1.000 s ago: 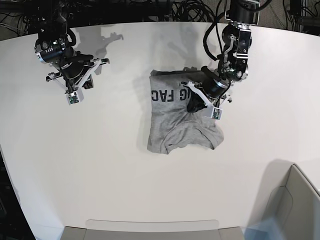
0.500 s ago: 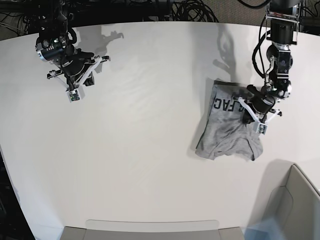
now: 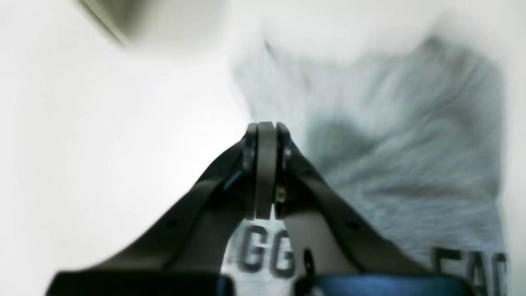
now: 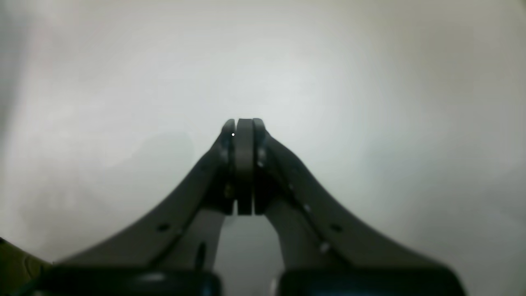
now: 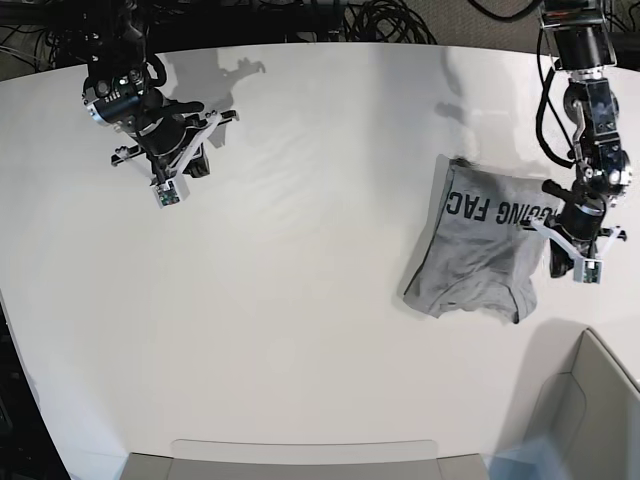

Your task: Fold the T-shirt properly

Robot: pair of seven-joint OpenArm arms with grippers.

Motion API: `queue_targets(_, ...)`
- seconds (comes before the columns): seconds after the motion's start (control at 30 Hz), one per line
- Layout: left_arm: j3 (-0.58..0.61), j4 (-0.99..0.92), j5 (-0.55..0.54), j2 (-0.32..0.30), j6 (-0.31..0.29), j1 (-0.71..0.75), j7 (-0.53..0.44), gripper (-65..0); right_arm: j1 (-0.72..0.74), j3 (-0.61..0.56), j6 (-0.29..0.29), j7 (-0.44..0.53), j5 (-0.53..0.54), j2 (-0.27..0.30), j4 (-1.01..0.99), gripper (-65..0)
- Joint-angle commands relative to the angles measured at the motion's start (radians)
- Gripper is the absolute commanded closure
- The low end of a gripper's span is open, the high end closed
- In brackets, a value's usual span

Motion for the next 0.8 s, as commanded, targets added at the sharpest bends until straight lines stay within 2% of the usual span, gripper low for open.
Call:
queue_targets(0.0, -0.024, 0.066, -0.001, 0.008, 0.002, 0.016, 0.017, 0.0, -0.007, 0.004, 0.003, 0.044, -0.001, 0.011, 0.019, 0.0)
queue_targets(0.17, -0.09, 0.322, -0.001, 0.125, 0.0, 0.145, 0.155, 0.0, -0.075, 0.004, 0.003, 0.147, -0.001, 0.016, 0.02, 0.0)
queue_targets(0.33, -0.105, 0.488, -0.001, 0.222, 0.0, 0.329, 0.201, 0.0, -0.208, 0.004, 0.003, 0.228, 0.005, 0.049, 0.023, 0.0)
queue_targets(0.43, -0.105, 0.489, -0.001, 0.236, 0.0, 0.421, 0.201, 0.0, -0.303, 0.014, 0.001, 0.236, 0.079, 0.082, 0.025, 0.0)
queue_targets(0.57, -0.105, 0.494, -0.002, 0.236, 0.0, 0.564, 0.189, 0.0, -0.463, 0.079, 0.001, 0.282, 0.249, 0.146, 0.025, 0.0)
queue_targets(0.7, -0.107, 0.496, -0.002, 0.236, 0.0, 0.679, 0.189, 0.0, -0.593, 0.209, 0.001, 0.282, 0.39, 0.166, 0.025, 0.0)
queue_targets(0.77, -0.1, 0.496, -0.002, 0.236, 0.0, 0.752, 0.189, 0.0, -0.673, 0.261, 0.001, 0.282, 0.421, 0.166, 0.025, 0.0)
